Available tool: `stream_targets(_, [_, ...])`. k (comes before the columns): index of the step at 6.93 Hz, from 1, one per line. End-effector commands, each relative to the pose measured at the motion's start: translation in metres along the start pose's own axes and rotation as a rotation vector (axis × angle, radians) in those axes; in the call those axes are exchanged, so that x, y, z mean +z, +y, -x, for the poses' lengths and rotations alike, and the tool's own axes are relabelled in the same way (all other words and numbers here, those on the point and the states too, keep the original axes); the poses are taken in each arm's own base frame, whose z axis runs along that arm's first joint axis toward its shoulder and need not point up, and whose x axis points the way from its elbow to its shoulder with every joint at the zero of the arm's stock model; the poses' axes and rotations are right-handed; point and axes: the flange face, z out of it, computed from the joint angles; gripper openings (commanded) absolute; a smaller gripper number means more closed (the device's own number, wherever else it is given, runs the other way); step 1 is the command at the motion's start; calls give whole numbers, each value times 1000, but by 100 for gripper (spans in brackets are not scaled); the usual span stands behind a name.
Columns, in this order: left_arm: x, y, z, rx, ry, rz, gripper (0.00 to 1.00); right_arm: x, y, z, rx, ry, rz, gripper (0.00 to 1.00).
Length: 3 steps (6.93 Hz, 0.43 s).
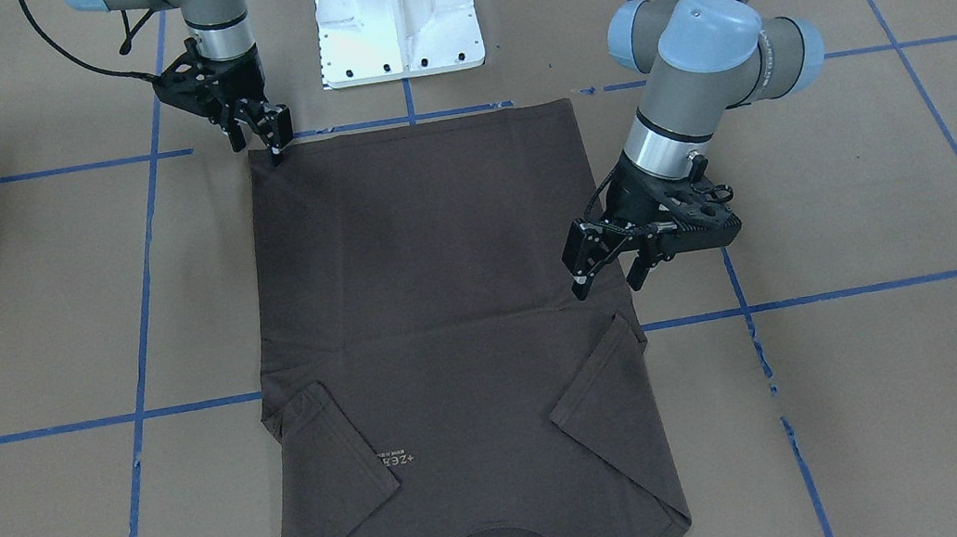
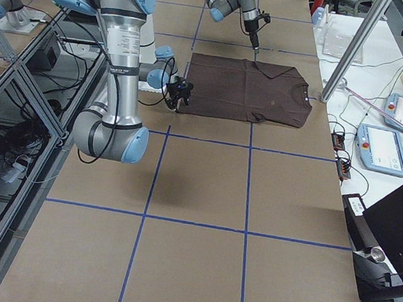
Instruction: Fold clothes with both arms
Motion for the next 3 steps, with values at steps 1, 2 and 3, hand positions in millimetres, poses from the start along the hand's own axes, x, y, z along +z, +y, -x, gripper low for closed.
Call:
stream_targets(1, [0,0,0,-1,0,0,82,1,0,0,4,1,-2,9])
stream_targets(2, [0,0,0,-1,0,0,82,0,-1,0,1,0,-1,0])
stream_targets(3, [0,0,0,-3,0,0,83,-4,-2,2,-5,-6,5,0])
